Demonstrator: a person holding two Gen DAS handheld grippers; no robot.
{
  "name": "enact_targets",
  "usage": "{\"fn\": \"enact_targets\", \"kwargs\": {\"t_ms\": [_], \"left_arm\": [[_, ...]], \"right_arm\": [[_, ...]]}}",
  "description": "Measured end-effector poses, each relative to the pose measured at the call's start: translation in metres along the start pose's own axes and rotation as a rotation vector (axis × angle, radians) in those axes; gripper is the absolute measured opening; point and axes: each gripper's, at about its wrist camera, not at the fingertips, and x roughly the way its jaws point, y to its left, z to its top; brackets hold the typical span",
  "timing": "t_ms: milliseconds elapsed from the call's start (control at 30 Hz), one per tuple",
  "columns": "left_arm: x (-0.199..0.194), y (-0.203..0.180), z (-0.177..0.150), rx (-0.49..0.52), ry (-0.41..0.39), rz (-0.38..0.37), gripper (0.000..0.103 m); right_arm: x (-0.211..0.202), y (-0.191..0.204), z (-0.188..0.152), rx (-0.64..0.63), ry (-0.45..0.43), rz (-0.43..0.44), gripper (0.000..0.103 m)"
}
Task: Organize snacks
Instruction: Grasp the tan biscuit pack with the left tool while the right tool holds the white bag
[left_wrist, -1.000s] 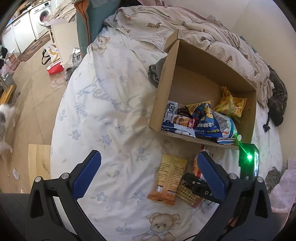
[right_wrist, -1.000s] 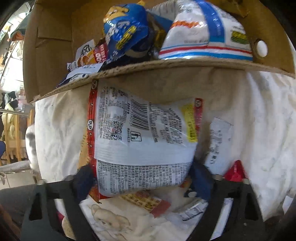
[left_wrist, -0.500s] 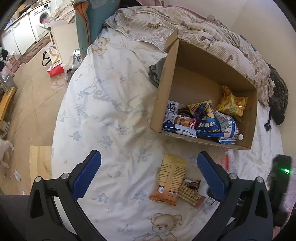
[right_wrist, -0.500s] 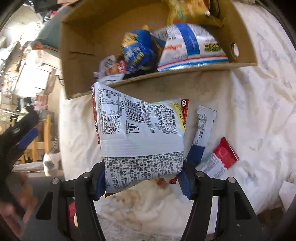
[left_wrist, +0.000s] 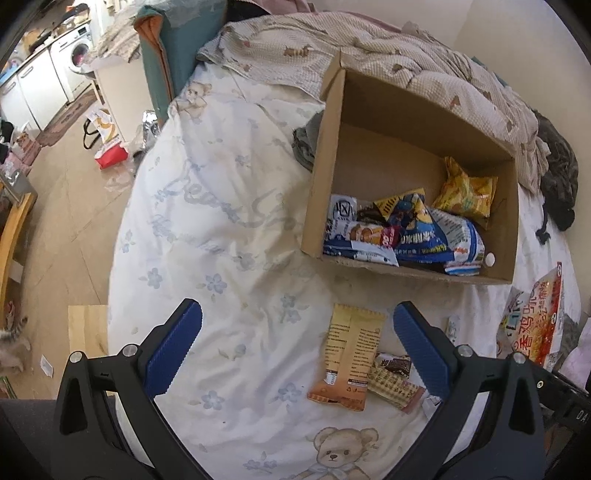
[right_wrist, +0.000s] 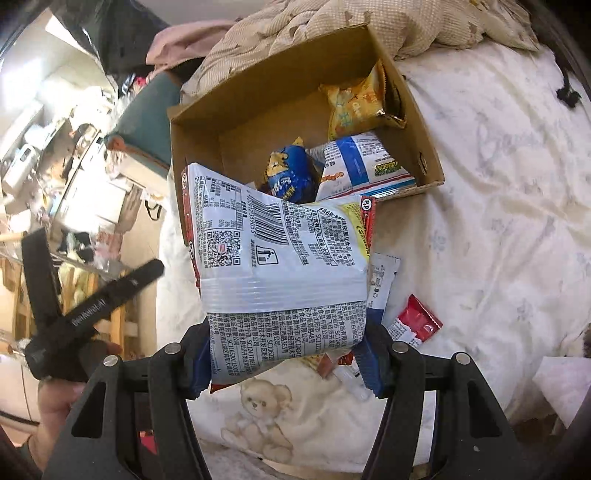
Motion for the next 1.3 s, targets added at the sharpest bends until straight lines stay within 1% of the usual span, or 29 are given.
{"fn": "enact_targets", "kwargs": {"t_ms": [67,167,233,267,333,433,533,567,600,633,667,700,733,800,933,1100,1167,1300], "left_arm": [[0.006,-0.005,-0.002,0.011,0.017,-0.005,0.102],[0.017,-0.017,-0.007,0.059,0.053,-0.013,0.098],[0.031,-0.029,-0.012,0.106,0.101,-0.024,0.090],[0.036,-0.033,-0.014,0.121,0.117,-0.025,0.089],[0.051,-0.042,-0.022,0.162,0.174,-0.025,0.088],[0.071,-0.050,-0.033,0.193,0.256,-0.014,0.088],[0.084,-0.051,-0.043,0.195,0.326,-0.003,0.088],[0.086,-0.050,-0.045,0.191,0.333,-0.002,0.086],[0.087,-0.049,-0.046,0.186,0.331,0.002,0.073],[0.089,-0.048,-0.046,0.186,0.331,0.004,0.048],[0.090,-0.047,-0.046,0.183,0.343,-0.012,0.030],[0.092,-0.046,-0.047,0.183,0.370,-0.013,0.024],[0.091,-0.045,-0.047,0.182,0.364,-0.014,0.021],[0.083,-0.045,-0.044,0.192,0.330,0.007,0.019],[0.067,-0.041,-0.040,0.194,0.292,0.005,0.019],[0.045,-0.030,-0.044,0.198,0.237,0.037,0.019],[0.038,-0.025,-0.042,0.197,0.208,0.051,0.019],[0.016,-0.012,-0.039,0.169,0.126,0.068,0.019]], "right_arm": [[0.003,0.001,-0.001,-0.007,0.001,-0.008,0.065],[0.009,0.008,0.002,-0.013,0.007,-0.008,0.065],[0.010,0.006,0.004,-0.013,0.007,-0.012,0.065],[0.013,0.005,0.003,-0.011,0.006,-0.013,0.065],[0.013,0.005,0.005,-0.007,0.004,-0.018,0.065],[0.014,0.001,0.005,0.002,0.006,-0.024,0.065],[0.017,-0.002,0.006,0.015,0.011,-0.025,0.065],[0.017,-0.003,0.007,0.017,0.012,-0.024,0.065],[0.017,-0.003,0.008,0.018,0.011,-0.022,0.065],[0.018,-0.003,0.009,0.017,0.011,-0.020,0.065],[0.019,-0.002,0.009,0.016,0.011,-0.020,0.065],[0.019,-0.001,0.010,0.012,0.011,-0.020,0.065],[0.020,-0.001,0.011,0.009,0.011,-0.022,0.065],[0.020,0.001,0.011,0.005,0.012,-0.023,0.065],[0.020,0.003,0.011,0.008,0.006,-0.019,0.065],[0.020,0.008,0.008,-0.008,0.001,-0.026,0.065],[0.018,0.007,0.008,-0.005,-0.005,-0.026,0.065],[0.012,0.006,0.006,0.011,-0.024,-0.017,0.065]]}}
